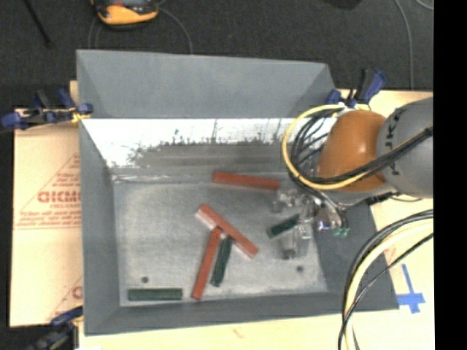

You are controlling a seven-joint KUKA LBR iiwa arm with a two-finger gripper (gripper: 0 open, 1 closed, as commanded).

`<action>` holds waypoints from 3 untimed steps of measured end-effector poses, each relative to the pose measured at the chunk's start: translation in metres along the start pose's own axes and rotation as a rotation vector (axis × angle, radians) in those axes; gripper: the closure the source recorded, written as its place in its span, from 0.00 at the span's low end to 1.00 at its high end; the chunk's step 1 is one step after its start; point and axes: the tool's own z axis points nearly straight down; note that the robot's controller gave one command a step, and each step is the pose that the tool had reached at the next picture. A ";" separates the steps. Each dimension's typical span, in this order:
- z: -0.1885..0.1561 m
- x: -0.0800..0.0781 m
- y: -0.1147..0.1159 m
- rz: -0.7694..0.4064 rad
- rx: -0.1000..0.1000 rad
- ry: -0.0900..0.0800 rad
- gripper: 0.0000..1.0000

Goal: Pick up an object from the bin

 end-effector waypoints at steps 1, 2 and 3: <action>0.002 0.003 -0.002 0.016 -0.002 -0.001 1.00; 0.002 0.003 -0.002 0.016 -0.001 -0.001 1.00; 0.000 0.003 -0.002 0.015 -0.001 0.000 1.00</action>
Offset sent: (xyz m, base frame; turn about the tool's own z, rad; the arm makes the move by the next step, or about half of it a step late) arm 0.0000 0.0000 0.0000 0.0000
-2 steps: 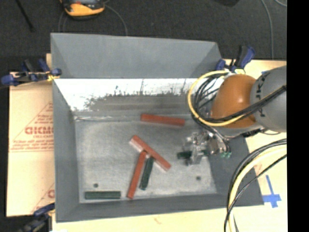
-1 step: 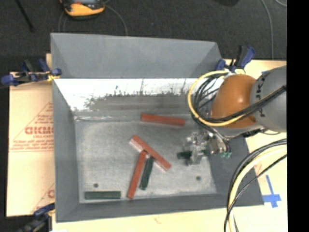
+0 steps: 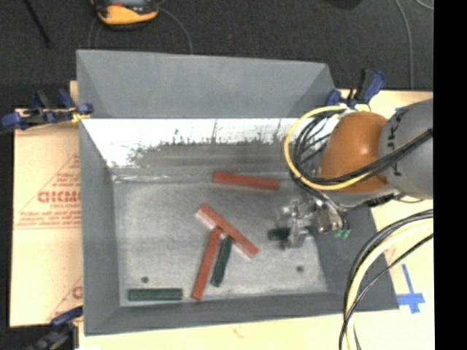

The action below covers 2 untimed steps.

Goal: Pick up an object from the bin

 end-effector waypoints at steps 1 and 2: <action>-0.008 0.001 0.000 0.000 -0.001 0.006 1.00; -0.024 0.001 0.000 0.000 -0.001 0.008 1.00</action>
Offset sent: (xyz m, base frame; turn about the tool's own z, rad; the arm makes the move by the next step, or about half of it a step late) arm 0.0002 -0.0003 0.0589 0.0000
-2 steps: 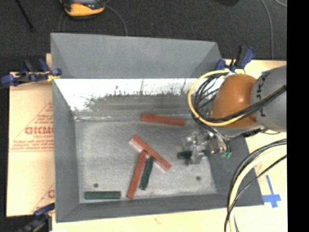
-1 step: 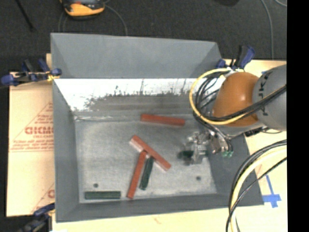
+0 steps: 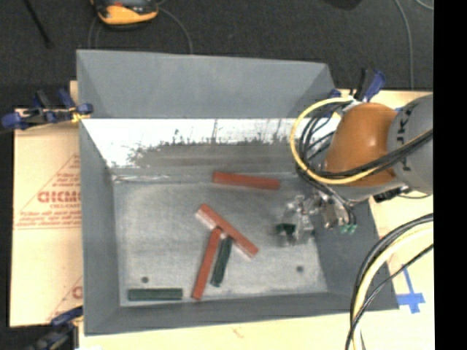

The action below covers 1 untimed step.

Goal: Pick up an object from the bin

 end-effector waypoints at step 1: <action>-0.014 -0.001 -0.001 0.000 0.002 -0.006 1.00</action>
Offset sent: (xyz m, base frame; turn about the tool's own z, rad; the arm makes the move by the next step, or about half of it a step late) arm -0.0001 0.0001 0.0223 0.0000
